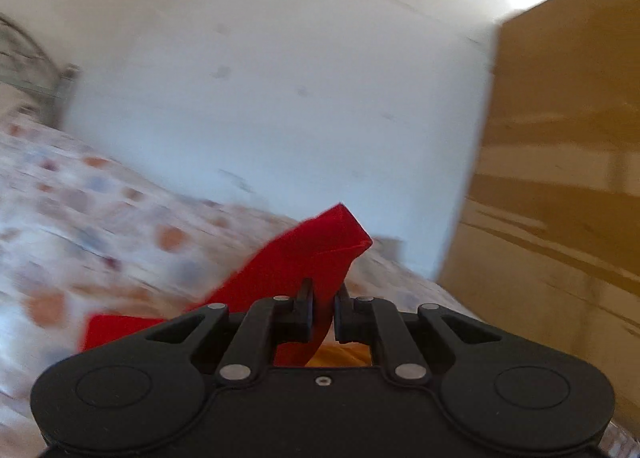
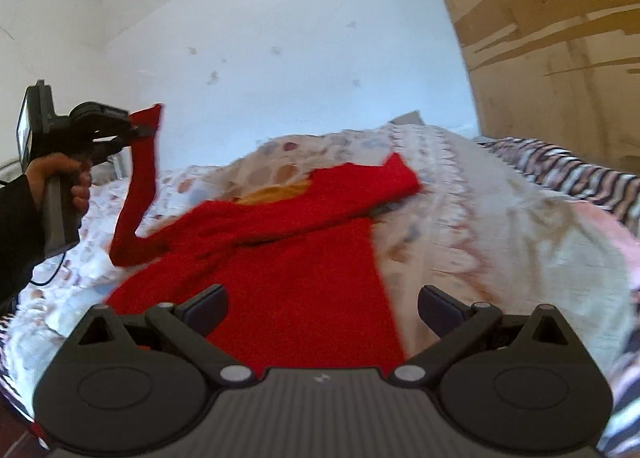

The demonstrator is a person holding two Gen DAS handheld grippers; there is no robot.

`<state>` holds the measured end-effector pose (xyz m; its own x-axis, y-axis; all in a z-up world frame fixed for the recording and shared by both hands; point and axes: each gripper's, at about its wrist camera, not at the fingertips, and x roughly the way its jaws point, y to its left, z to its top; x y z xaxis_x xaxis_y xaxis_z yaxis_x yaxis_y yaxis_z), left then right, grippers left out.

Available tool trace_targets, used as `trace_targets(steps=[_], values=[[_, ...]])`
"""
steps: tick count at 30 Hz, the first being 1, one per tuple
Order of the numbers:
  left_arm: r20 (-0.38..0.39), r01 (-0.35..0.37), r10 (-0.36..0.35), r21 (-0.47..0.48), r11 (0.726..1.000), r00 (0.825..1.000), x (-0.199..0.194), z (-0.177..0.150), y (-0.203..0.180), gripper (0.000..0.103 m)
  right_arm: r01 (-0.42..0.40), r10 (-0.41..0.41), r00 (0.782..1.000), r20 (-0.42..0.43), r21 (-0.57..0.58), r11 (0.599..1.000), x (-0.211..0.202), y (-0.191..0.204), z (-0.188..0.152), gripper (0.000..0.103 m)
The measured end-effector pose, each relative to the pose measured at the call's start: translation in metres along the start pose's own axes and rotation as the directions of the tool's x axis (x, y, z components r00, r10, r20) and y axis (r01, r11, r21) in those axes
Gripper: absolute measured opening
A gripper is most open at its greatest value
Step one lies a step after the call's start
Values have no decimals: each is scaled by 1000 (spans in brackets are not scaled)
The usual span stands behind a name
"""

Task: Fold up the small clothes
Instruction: 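Lay the held sleeve across the sweater body with the left tool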

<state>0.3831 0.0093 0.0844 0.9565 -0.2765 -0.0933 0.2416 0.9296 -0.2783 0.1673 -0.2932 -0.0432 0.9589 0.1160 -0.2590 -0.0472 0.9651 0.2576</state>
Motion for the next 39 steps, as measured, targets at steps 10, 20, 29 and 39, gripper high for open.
trace_targets(steps=[10, 20, 29, 39], values=[[-310, 198, -169, 65, 978, 936, 39, -110, -51, 23, 77, -76, 997, -7, 27, 997, -5, -22, -3, 103], [-299, 139, -120, 42, 989, 947, -17, -81, 16, 99, 72, -72, 997, 8, -40, 997, 8, -12, 11, 103], [-271, -168, 184, 81, 983, 945, -5, -55, 141, 102, 4, -24, 993, -112, -174, 985, 77, 16, 58, 103], [-316, -199, 128, -202, 959, 940, 77, -39, 213, 98, -141, 96, 968, -230, -191, 971, 188, 66, 79, 103]])
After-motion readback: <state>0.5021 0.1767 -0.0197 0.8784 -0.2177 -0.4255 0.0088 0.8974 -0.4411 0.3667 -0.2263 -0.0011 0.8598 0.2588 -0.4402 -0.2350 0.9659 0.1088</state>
